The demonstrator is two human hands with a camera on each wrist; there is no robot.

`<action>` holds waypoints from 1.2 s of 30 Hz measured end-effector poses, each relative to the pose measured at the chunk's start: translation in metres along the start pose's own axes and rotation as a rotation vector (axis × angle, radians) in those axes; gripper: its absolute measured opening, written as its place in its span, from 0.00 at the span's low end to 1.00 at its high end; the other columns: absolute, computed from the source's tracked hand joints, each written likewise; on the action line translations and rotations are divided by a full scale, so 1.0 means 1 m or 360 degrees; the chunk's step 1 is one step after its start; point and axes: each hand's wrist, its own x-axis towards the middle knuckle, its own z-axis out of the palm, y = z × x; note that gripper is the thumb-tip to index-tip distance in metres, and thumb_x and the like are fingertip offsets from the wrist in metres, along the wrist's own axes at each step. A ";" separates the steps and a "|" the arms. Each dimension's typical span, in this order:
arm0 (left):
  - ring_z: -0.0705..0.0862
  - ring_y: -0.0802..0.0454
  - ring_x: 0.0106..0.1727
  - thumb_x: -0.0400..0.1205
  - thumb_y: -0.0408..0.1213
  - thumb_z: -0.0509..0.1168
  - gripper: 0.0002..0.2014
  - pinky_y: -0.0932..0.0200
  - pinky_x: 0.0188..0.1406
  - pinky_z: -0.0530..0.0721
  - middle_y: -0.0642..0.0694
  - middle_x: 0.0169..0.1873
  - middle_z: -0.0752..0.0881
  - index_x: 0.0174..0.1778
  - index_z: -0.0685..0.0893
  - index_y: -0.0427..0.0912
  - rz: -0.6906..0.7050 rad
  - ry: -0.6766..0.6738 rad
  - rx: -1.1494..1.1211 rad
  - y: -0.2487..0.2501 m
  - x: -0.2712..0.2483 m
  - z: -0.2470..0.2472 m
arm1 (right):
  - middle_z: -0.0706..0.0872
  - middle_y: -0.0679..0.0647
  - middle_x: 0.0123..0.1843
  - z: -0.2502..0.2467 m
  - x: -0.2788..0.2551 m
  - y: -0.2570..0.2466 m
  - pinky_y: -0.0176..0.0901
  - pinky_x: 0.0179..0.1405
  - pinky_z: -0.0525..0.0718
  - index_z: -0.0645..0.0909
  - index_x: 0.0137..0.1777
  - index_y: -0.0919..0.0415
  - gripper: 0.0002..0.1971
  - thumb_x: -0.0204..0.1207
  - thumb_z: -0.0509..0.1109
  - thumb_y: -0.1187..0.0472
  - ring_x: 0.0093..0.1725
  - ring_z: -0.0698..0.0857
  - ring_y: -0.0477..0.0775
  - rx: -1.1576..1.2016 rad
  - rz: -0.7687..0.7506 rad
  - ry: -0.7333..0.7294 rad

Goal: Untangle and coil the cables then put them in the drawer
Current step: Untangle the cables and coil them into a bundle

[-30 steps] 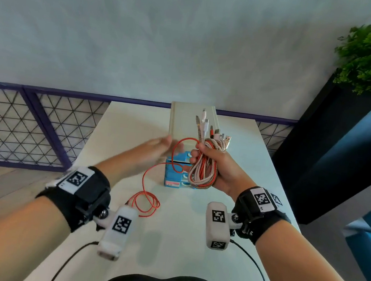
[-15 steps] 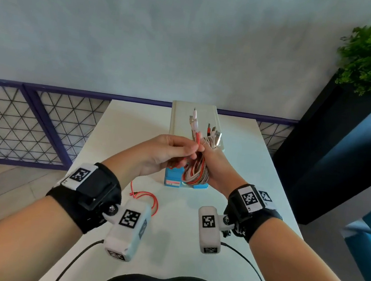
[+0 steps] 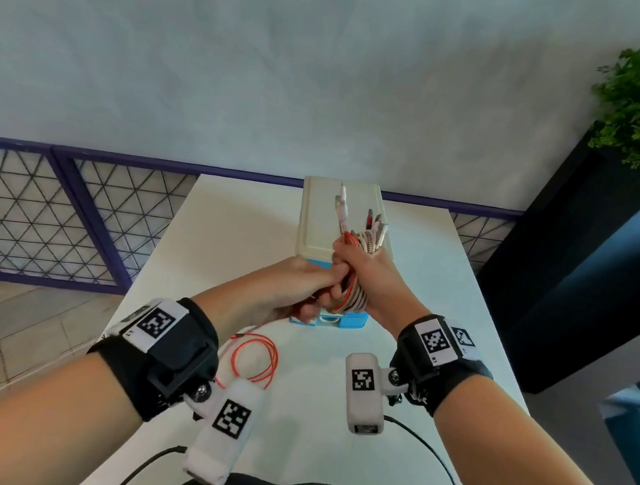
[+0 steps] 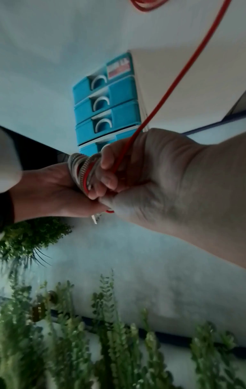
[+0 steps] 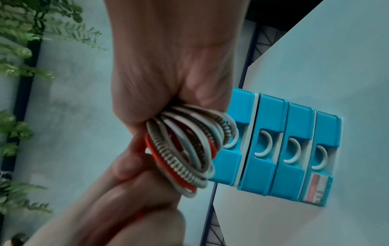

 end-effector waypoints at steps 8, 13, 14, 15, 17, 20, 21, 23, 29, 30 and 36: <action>0.60 0.59 0.20 0.88 0.47 0.51 0.15 0.66 0.24 0.63 0.52 0.25 0.64 0.44 0.79 0.46 -0.0416 -0.0696 0.0217 -0.027 -0.018 -0.029 | 0.80 0.52 0.27 -0.038 0.013 -0.031 0.50 0.34 0.89 0.74 0.39 0.61 0.09 0.82 0.64 0.66 0.26 0.84 0.50 0.0665 -0.0041 0.0323; 0.71 0.58 0.26 0.83 0.45 0.63 0.11 0.64 0.29 0.69 0.55 0.26 0.78 0.44 0.89 0.47 0.0008 0.0004 0.1239 -0.015 -0.001 -0.029 | 0.87 0.57 0.35 -0.031 -0.004 -0.042 0.54 0.45 0.91 0.78 0.43 0.65 0.06 0.82 0.64 0.67 0.39 0.90 0.54 0.0390 0.0180 0.0012; 0.74 0.60 0.27 0.82 0.44 0.65 0.09 0.64 0.30 0.70 0.55 0.27 0.81 0.44 0.90 0.45 0.0133 0.0182 0.1264 -0.011 0.003 -0.028 | 0.89 0.59 0.38 -0.027 -0.006 -0.042 0.55 0.49 0.90 0.80 0.45 0.66 0.05 0.81 0.65 0.68 0.44 0.91 0.56 0.0292 0.0197 -0.0038; 0.76 0.61 0.28 0.81 0.43 0.66 0.08 0.66 0.28 0.70 0.54 0.29 0.83 0.43 0.89 0.45 0.0252 0.0315 0.1245 -0.008 0.005 -0.027 | 0.90 0.61 0.42 -0.024 -0.008 -0.043 0.56 0.54 0.88 0.80 0.46 0.68 0.04 0.81 0.66 0.68 0.48 0.91 0.58 0.0185 0.0220 -0.0078; 0.78 0.63 0.31 0.80 0.41 0.68 0.05 0.72 0.26 0.70 0.53 0.32 0.85 0.41 0.88 0.46 0.0461 0.0424 0.1233 -0.001 0.007 -0.025 | 0.90 0.66 0.51 -0.017 -0.011 -0.042 0.55 0.59 0.86 0.81 0.49 0.69 0.04 0.80 0.67 0.67 0.52 0.90 0.60 -0.0018 0.0278 -0.0145; 0.80 0.64 0.33 0.78 0.40 0.71 0.03 0.74 0.31 0.73 0.57 0.31 0.84 0.41 0.88 0.46 0.0719 0.0443 0.1249 0.005 0.005 -0.019 | 0.89 0.68 0.48 -0.012 -0.015 -0.040 0.54 0.54 0.87 0.82 0.50 0.68 0.06 0.79 0.70 0.64 0.44 0.89 0.60 -0.0251 0.0340 -0.0259; 0.81 0.64 0.34 0.77 0.40 0.72 0.02 0.74 0.33 0.74 0.57 0.31 0.84 0.40 0.87 0.47 0.0781 0.0465 0.1225 0.005 0.004 -0.017 | 0.89 0.65 0.44 -0.011 -0.016 -0.041 0.50 0.48 0.88 0.82 0.51 0.69 0.07 0.79 0.70 0.63 0.40 0.89 0.58 -0.0287 0.0353 -0.0283; 0.80 0.64 0.33 0.75 0.38 0.74 0.04 0.76 0.33 0.74 0.56 0.29 0.84 0.38 0.85 0.47 0.0870 0.0537 0.1164 0.002 0.003 -0.015 | 0.89 0.62 0.39 -0.008 -0.020 -0.042 0.46 0.42 0.89 0.82 0.52 0.70 0.08 0.80 0.69 0.64 0.37 0.89 0.56 -0.0277 0.0379 -0.0332; 0.72 0.54 0.26 0.70 0.59 0.71 0.21 0.56 0.28 0.69 0.50 0.22 0.76 0.28 0.76 0.45 0.0698 0.0753 0.1349 -0.004 0.003 -0.021 | 0.89 0.60 0.35 -0.005 -0.026 -0.038 0.46 0.40 0.89 0.83 0.43 0.68 0.10 0.81 0.67 0.62 0.34 0.89 0.55 -0.0430 0.0384 -0.0473; 0.72 0.52 0.25 0.71 0.62 0.68 0.24 0.55 0.27 0.68 0.49 0.22 0.75 0.27 0.77 0.43 0.0588 0.0729 0.1419 -0.003 0.003 -0.023 | 0.88 0.59 0.34 -0.005 -0.025 -0.036 0.45 0.38 0.88 0.83 0.42 0.67 0.10 0.81 0.68 0.61 0.32 0.88 0.54 -0.0461 0.0366 -0.0455; 0.66 0.55 0.20 0.87 0.49 0.51 0.20 0.61 0.28 0.74 0.53 0.20 0.69 0.34 0.75 0.45 -0.0112 -0.0026 -0.0109 -0.005 -0.001 -0.037 | 0.82 0.54 0.30 -0.020 -0.014 -0.023 0.41 0.32 0.86 0.79 0.37 0.60 0.11 0.80 0.71 0.57 0.26 0.84 0.49 -0.0348 0.0222 -0.0114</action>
